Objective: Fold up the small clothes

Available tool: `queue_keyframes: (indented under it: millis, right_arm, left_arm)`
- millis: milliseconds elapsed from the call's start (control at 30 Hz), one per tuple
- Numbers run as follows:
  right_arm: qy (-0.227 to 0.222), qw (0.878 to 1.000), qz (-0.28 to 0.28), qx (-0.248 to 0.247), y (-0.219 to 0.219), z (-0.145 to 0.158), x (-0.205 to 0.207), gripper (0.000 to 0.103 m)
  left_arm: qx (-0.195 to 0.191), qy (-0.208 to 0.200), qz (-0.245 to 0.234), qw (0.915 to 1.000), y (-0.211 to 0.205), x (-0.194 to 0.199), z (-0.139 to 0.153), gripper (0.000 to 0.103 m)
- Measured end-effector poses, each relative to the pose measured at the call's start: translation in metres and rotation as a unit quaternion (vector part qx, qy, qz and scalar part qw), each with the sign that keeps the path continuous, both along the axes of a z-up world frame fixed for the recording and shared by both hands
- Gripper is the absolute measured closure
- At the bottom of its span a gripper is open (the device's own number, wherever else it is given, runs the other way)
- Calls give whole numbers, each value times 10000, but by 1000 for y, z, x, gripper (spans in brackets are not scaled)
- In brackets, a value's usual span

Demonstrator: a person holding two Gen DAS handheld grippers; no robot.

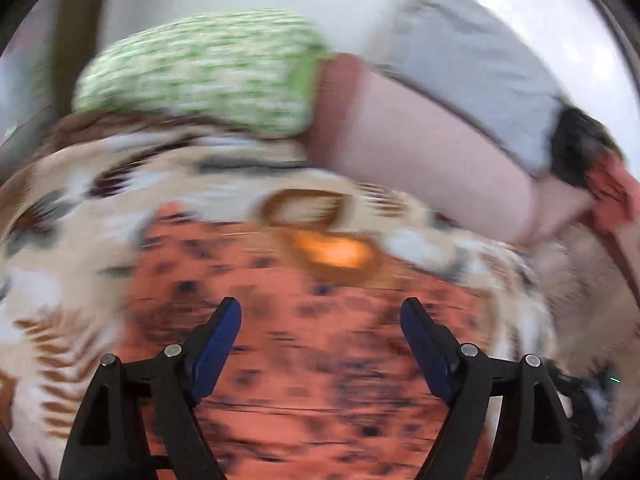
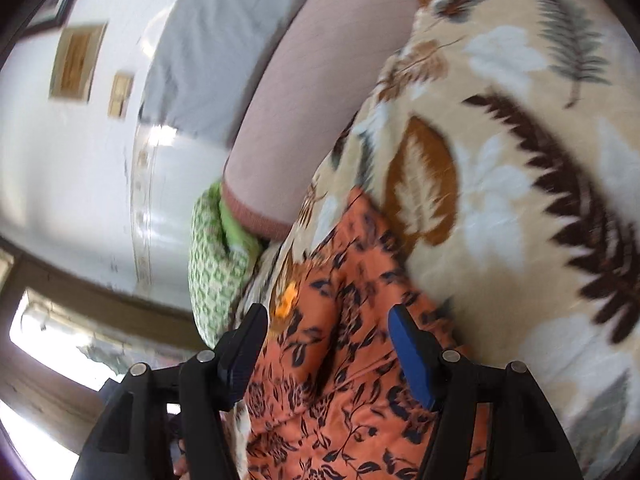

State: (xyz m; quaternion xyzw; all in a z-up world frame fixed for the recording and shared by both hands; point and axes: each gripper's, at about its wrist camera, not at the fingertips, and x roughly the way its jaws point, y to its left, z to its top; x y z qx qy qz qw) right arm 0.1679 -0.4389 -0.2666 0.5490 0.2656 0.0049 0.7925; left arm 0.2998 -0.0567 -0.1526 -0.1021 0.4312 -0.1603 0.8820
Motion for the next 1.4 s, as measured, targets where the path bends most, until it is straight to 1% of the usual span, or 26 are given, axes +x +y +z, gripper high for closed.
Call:
queue_keyframes:
  millis: [67, 100, 167, 267, 300, 367, 433, 500, 533, 600, 633, 667, 700, 733, 767, 833, 933, 1000, 1033, 1067, 1133, 1167, 1200, 1267, 1367, 1400]
  right_arm:
    - [-71, 9989, 407, -235, 23, 6, 15, 37]
    - [-112, 9971, 650, -380, 36, 9, 23, 38]
    - [-248, 9891, 1247, -743, 72, 17, 43, 39]
    - [-351, 9749, 1854, -1182, 121, 22, 68, 39]
    - [-342, 9695, 2030, -1333, 138, 23, 78, 39]
    - [-287, 9618, 2249, -1532, 161, 21, 98, 39]
    - [-128, 9544, 2458, -1690, 180, 14, 119, 39]
    - [178, 9514, 2538, -1738, 191, -1, 137, 40]
    - [335, 9511, 2467, -1828, 191, -6, 142, 42]
    - [541, 9597, 1914, -1984, 171, -11, 140, 56]
    - [588, 9667, 1604, -1903, 156, -12, 137, 58]
    - [735, 9761, 1028, -1768, 130, -14, 127, 58]
    - [881, 9806, 467, -1688, 107, -15, 114, 58]
    - [862, 9858, -41, -1441, 81, -17, 97, 58]
    - [864, 9877, -460, -1217, 60, -18, 80, 58]
    - [733, 9881, -939, -973, 39, -16, 56, 59]
    - [275, 9880, -771, -1306, 49, 5, 51, 59]
    - [45, 9897, -386, -1376, 62, 11, 61, 59]
    - [52, 9905, -150, -1367, 70, 8, 69, 59]
    - [211, 9899, 4, -1402, 72, 5, 79, 58]
    - [758, 9877, 240, -1346, 72, -18, 93, 57]
    - [1179, 9856, 428, -1135, 70, -40, 101, 63]
    - [1304, 9859, 478, -935, 68, -54, 102, 67]
    - [1217, 9879, 355, -896, 65, -44, 96, 65]
    - [701, 9866, 398, -1417, 75, -1, 76, 65]
    - [609, 9849, 441, -1556, 77, 9, 68, 60]
  left_arm:
    - [101, 227, 538, 9982, 30, 9, -21, 22]
    - [40, 318, 839, 9960, 48, 13, -34, 22]
    - [28, 379, 1120, 9930, 65, 15, -50, 22]
    - [464, 654, 1475, 9858, 75, 21, -81, 26]
    - [551, 803, 1519, 9836, 77, 24, -90, 30]
    - [689, 1024, 1499, 9810, 75, 28, -104, 30]
    - [953, 858, 1420, 9815, 69, 30, -98, 30]
    - [1066, 830, 1414, 9807, 66, 32, -99, 29]
    - [1036, 847, 1436, 9805, 67, 32, -101, 28]
    - [1033, 848, 1453, 9803, 68, 33, -102, 28]
    - [1048, 859, 1454, 9801, 67, 32, -100, 28]
    - [1035, 874, 1468, 9799, 67, 33, -102, 28]
    - [1009, 892, 1492, 9796, 68, 34, -102, 28]
    - [1004, 909, 1504, 9793, 70, 36, -105, 28]
    - [1016, 923, 1519, 9788, 70, 36, -104, 28]
    - [981, 932, 1585, 9781, 71, 34, -102, 29]
    - [999, 834, 1688, 9770, 73, 30, -96, 30]
    - [1142, 613, 1790, 9753, 74, 26, -89, 30]
    - [1199, 526, 1838, 9742, 75, 25, -87, 30]
    - [1298, 524, 1880, 9721, 77, 27, -89, 30]
    - [1405, 755, 1864, 9695, 79, 33, -100, 28]
    - [1345, 796, 1869, 9699, 81, 34, -103, 28]
    - [1340, 780, 1870, 9700, 82, 33, -100, 28]
    - [1358, 704, 1768, 9723, 81, 28, -90, 29]
    - [1173, 602, 1621, 9779, 92, 8, -74, 29]
    - [1042, 613, 1565, 9802, 104, -4, -69, 29]
